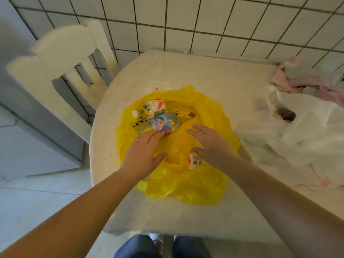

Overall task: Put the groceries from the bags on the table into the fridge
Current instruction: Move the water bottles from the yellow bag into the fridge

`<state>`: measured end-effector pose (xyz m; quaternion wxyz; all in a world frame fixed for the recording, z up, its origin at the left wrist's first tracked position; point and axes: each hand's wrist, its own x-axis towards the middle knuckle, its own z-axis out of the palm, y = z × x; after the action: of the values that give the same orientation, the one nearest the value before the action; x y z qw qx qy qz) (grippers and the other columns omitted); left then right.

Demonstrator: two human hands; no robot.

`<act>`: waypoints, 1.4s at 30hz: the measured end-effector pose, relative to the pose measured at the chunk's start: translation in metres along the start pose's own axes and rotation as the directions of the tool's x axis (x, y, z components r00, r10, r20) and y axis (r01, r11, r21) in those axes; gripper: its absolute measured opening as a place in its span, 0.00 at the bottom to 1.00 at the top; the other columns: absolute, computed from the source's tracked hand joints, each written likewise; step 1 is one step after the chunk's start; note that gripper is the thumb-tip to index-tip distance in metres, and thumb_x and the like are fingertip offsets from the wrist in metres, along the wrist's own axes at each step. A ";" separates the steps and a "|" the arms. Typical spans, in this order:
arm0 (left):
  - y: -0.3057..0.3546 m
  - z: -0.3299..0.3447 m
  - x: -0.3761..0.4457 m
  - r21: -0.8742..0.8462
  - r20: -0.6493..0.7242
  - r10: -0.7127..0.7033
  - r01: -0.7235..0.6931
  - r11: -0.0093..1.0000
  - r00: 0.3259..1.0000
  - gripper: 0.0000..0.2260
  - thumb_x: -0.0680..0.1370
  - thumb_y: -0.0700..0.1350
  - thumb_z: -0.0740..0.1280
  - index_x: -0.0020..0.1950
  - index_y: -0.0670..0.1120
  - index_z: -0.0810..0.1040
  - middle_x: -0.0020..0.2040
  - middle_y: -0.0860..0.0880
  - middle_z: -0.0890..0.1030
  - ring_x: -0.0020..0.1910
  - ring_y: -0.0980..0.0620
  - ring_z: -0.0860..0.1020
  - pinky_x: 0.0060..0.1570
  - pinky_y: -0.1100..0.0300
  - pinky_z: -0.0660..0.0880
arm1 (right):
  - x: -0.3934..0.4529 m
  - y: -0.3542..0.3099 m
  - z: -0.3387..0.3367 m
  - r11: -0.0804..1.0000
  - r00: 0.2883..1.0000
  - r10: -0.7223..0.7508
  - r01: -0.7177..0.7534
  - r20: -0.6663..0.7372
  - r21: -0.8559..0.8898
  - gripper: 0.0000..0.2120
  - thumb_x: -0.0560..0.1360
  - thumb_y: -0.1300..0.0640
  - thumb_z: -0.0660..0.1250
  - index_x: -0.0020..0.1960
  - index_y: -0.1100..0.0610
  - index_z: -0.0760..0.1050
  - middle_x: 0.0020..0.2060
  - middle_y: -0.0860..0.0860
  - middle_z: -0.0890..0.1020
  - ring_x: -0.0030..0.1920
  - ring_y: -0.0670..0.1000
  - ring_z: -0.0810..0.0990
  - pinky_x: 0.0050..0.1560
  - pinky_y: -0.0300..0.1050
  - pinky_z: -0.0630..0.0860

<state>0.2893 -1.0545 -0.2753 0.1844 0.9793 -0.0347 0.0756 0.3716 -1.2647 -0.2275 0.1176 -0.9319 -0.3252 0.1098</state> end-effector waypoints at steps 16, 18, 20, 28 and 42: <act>-0.041 0.000 0.020 0.403 0.192 -0.375 0.276 0.873 0.907 0.31 0.79 0.55 0.58 0.77 0.51 0.45 0.77 0.50 0.54 0.76 0.48 0.49 0.72 0.45 0.45 | 0.140 -0.043 0.039 0.864 0.906 -0.364 0.415 0.214 -0.286 0.35 0.74 0.50 0.67 0.75 0.49 0.54 0.74 0.51 0.58 0.74 0.53 0.55 0.71 0.55 0.54; -0.044 0.003 0.018 0.419 0.202 -0.426 0.315 0.852 0.882 0.31 0.80 0.55 0.58 0.77 0.53 0.45 0.77 0.51 0.55 0.76 0.48 0.50 0.72 0.45 0.45 | 0.144 -0.037 0.046 0.853 0.908 -0.354 0.412 0.225 -0.319 0.37 0.74 0.50 0.68 0.75 0.48 0.52 0.74 0.50 0.59 0.74 0.53 0.56 0.72 0.57 0.54; -0.047 0.002 0.015 0.416 0.210 -0.465 0.351 0.839 0.860 0.30 0.80 0.53 0.58 0.77 0.53 0.45 0.76 0.51 0.57 0.76 0.48 0.52 0.72 0.45 0.46 | 0.144 -0.030 0.052 0.848 0.910 -0.363 0.412 0.200 -0.334 0.37 0.73 0.51 0.68 0.75 0.46 0.52 0.72 0.50 0.63 0.72 0.53 0.60 0.71 0.58 0.56; -0.055 -0.001 0.000 0.400 0.284 -0.523 0.396 0.826 0.804 0.26 0.81 0.49 0.57 0.77 0.53 0.49 0.75 0.51 0.59 0.76 0.48 0.53 0.72 0.45 0.46 | 0.135 0.011 0.039 0.841 0.919 -0.352 0.395 0.179 -0.370 0.36 0.73 0.46 0.68 0.74 0.47 0.54 0.70 0.51 0.65 0.70 0.53 0.63 0.68 0.52 0.62; -0.041 0.003 0.032 -0.067 0.057 -0.483 0.486 0.871 0.874 0.22 0.79 0.54 0.61 0.72 0.53 0.64 0.68 0.53 0.71 0.69 0.51 0.67 0.72 0.48 0.54 | 0.146 -0.002 0.035 0.913 0.933 -0.313 0.348 0.181 -0.216 0.38 0.70 0.46 0.71 0.74 0.49 0.55 0.69 0.49 0.66 0.70 0.52 0.63 0.68 0.54 0.63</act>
<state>0.3251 -1.0185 -0.2880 0.2353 0.9500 0.2053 0.0066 0.4715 -1.1657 -0.2791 -0.0044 -0.8604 -0.4967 0.1137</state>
